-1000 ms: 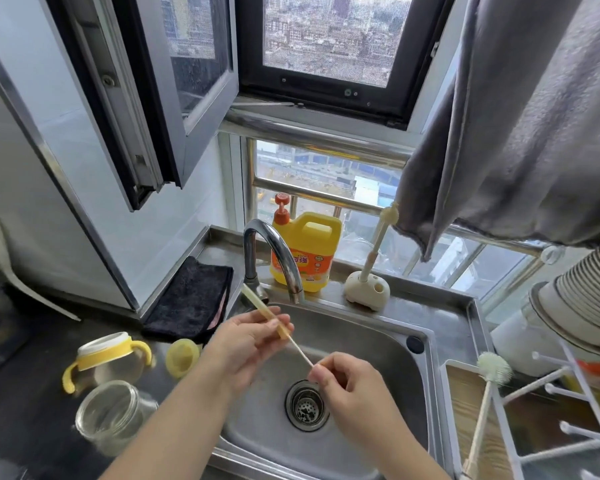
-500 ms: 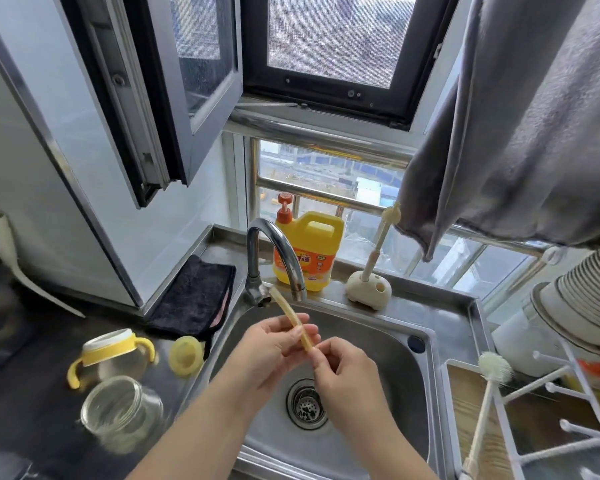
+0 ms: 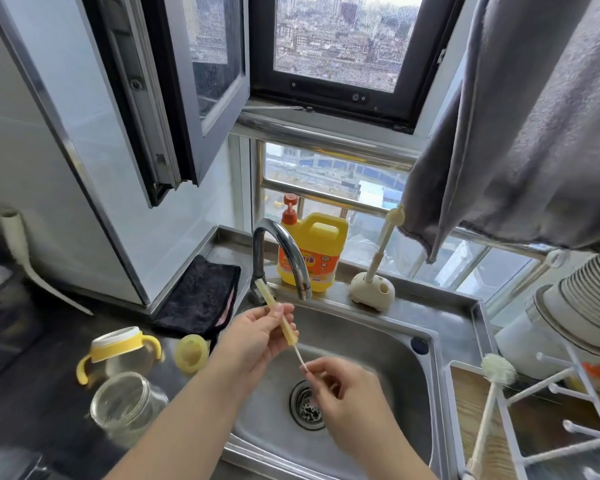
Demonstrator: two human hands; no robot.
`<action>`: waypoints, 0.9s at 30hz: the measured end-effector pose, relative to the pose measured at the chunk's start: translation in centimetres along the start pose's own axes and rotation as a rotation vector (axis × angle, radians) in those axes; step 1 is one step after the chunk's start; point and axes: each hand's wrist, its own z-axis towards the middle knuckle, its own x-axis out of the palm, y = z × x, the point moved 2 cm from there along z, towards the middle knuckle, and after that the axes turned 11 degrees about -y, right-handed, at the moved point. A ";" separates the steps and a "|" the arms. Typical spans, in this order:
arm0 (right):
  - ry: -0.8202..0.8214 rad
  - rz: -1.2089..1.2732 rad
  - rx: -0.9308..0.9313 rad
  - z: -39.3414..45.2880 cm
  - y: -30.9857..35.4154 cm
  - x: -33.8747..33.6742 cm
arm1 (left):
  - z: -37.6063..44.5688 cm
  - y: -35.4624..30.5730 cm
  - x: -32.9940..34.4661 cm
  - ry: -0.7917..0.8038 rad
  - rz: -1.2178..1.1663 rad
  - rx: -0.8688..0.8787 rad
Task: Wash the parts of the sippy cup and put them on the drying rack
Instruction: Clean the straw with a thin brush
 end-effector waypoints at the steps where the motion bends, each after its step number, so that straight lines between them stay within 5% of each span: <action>1: 0.012 -0.006 -0.008 -0.3 0.0 -0.3 | 0.2 -0.3 -0.3 -0.017 -0.024 0.003; 18: -0.018 0.050 0.143 0.9 0.3 0.8 | -0.8 1.4 -0.3 0.037 0.010 -0.002; 23: 0.041 0.099 0.233 0.2 0.1 0.1 | 0.3 -0.3 -1.5 -0.062 -0.042 0.060; 27: 0.005 0.051 0.195 1.0 0.2 1.2 | -0.7 1.5 -0.3 0.026 0.008 -0.013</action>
